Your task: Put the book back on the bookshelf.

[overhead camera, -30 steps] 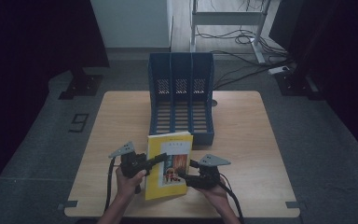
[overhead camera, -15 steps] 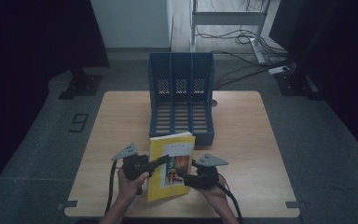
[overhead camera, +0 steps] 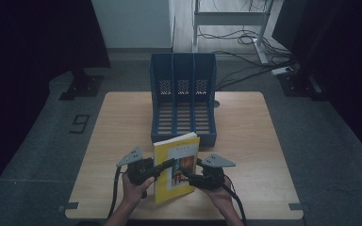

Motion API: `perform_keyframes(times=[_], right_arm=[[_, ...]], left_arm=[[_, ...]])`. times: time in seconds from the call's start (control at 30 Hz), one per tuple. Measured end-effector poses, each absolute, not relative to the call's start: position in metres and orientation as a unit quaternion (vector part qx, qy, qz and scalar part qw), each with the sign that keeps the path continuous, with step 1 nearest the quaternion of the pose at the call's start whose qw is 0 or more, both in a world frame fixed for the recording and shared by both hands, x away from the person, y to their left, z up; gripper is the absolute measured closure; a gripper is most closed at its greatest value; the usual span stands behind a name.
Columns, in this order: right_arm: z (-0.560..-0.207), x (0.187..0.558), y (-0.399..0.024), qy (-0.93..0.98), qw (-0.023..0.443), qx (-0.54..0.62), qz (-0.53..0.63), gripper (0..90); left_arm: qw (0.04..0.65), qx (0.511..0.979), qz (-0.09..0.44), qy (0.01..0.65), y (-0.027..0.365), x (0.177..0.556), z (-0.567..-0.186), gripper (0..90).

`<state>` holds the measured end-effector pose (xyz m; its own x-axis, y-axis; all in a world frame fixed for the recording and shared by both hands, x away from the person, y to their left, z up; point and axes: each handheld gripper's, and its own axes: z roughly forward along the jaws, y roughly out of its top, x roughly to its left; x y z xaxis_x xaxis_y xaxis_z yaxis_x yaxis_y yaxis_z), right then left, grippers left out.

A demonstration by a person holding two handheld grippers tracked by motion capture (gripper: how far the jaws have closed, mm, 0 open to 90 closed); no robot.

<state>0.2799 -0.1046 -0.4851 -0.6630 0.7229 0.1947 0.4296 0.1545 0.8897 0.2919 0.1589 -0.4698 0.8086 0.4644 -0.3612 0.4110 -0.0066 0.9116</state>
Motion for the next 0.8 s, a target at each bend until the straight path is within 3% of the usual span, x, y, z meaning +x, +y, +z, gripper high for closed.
perform_keyframes(times=[0.8], right_arm=[[-0.494, 0.282, -0.100, 0.748, 0.128, 0.366, 0.539, 39.9]], left_arm=[[0.614, 0.721, 0.010, 0.321, 0.175, 0.298, -0.462, 69.2]])
